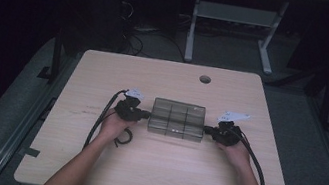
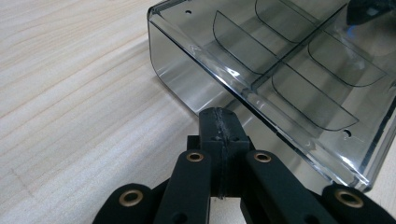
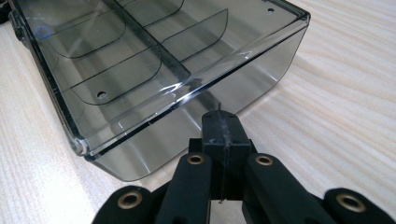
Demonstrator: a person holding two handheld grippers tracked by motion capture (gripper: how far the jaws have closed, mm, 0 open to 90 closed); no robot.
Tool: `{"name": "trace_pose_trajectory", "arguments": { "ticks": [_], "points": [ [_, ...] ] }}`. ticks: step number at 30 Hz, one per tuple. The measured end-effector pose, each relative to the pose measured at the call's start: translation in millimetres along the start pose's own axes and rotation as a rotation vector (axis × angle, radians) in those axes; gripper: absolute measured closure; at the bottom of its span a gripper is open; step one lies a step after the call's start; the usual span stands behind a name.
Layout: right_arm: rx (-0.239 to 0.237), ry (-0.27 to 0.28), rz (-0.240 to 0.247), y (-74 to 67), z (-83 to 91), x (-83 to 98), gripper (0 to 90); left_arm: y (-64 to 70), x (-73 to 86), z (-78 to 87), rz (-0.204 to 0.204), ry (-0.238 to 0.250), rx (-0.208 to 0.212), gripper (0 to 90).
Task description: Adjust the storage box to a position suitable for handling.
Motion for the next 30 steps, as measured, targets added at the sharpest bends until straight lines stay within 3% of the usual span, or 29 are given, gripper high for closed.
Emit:
{"name": "trace_pose_trajectory", "arguments": {
  "ticks": [11,14,30],
  "points": [
    [-0.017,-0.027,-0.019,-8.9,4.1,0.6,89.9,6.0,2.7,6.7,-0.016,-0.019,0.016,90.0],
    [-0.017,-0.048,0.003,-14.5,5.9,-0.3,89.9,9.3,4.7,11.2,-0.035,-0.034,0.012,90.0],
    [-0.043,-0.108,0.047,-38.1,17.5,1.5,89.9,27.6,15.8,28.5,-0.024,-0.057,0.002,90.0]
  ]
}}
Point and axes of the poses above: each handheld gripper's, and its own axes: z roughly backward along the jaws, x roughly out of its underside, y roughly to its right, the point moved 3 cm from there along -z, roughly forward along the jaws, and after that the axes turned 13 degrees about y, right-handed, at the moved point
